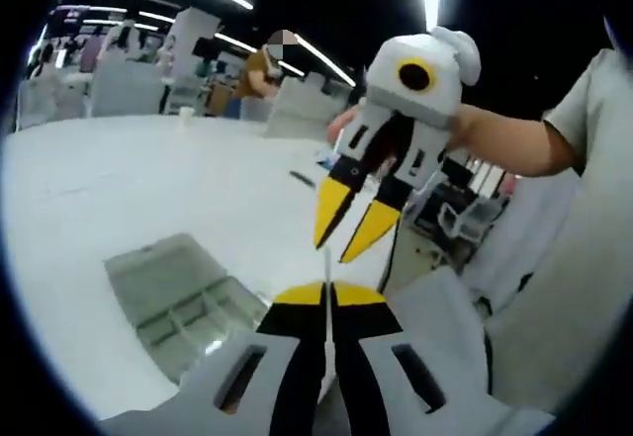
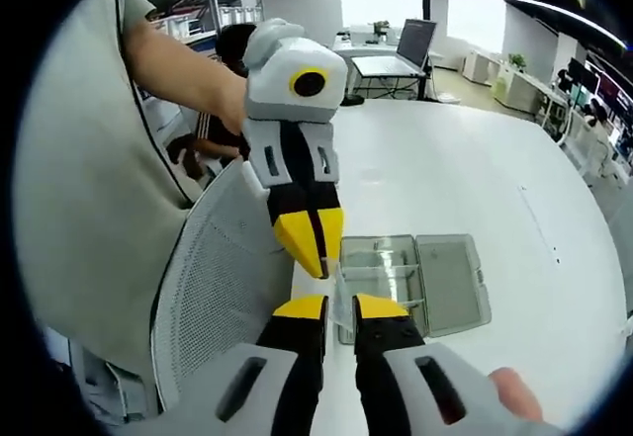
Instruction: Insert the divider into the dual guide fixture by aligning both edges with the guide slots and pushing it downward to the bottom, including one-sided entry, uneven engagement, binding, and posture correction.
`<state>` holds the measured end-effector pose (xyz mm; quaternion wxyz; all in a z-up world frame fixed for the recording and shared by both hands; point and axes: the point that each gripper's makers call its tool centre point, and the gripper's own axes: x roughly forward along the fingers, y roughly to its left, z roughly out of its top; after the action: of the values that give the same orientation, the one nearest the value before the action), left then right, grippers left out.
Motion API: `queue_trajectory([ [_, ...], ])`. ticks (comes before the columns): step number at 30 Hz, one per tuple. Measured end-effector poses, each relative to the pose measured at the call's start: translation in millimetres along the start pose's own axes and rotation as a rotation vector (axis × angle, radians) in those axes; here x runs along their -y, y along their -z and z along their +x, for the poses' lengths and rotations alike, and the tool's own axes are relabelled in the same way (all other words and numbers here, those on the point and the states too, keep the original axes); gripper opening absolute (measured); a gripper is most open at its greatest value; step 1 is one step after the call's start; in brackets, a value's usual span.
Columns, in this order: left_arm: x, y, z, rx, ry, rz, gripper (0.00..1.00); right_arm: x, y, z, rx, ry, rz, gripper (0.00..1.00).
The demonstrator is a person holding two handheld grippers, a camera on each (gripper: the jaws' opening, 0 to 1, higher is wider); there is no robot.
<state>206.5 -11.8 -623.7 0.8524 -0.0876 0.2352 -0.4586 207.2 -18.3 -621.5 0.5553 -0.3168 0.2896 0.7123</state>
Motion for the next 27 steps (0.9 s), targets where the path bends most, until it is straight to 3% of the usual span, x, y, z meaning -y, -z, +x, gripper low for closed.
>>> queue_trajectory([
  [12, 1.9, -0.1, -0.8, 0.012, 0.006, 0.093, 0.0, -1.8, -0.7, 5.0, -0.035, -0.03, -0.018, 0.01],
  [27, 4.0, 8.1, -2.3, 0.024, 0.028, 0.136, 0.0, -10.7, 2.3, 10.1, -0.084, -0.068, 0.0, 0.0],
])
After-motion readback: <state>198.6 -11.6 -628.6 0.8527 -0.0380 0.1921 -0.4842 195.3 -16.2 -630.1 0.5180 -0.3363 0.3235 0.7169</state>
